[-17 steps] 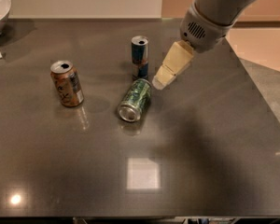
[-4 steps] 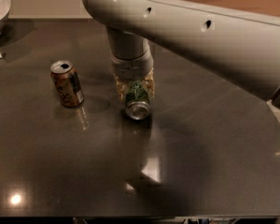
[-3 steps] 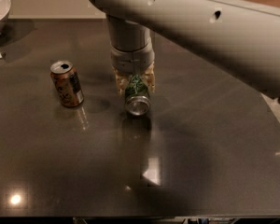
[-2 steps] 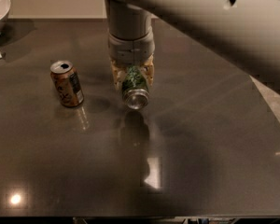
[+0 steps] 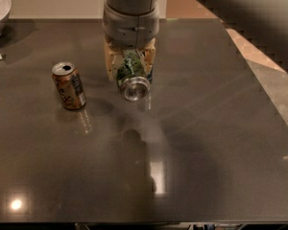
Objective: Pick green can
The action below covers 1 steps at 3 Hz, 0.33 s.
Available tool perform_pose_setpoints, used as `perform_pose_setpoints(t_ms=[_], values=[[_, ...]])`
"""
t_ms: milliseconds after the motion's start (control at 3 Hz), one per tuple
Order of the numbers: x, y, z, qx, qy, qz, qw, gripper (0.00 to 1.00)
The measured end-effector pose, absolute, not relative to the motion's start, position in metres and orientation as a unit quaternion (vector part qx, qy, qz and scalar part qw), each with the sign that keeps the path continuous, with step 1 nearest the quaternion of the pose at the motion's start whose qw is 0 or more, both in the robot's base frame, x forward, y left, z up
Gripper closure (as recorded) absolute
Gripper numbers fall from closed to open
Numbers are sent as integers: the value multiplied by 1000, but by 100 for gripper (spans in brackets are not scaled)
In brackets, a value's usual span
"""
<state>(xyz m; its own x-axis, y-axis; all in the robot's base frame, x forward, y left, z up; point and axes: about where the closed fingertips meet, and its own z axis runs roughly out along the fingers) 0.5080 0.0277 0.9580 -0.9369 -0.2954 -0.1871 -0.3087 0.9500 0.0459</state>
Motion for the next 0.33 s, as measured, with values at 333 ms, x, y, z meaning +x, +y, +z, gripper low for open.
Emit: perform_pose_setpoints(t_ms=[333], values=[[501,33,983,-181,977,48,105,100]])
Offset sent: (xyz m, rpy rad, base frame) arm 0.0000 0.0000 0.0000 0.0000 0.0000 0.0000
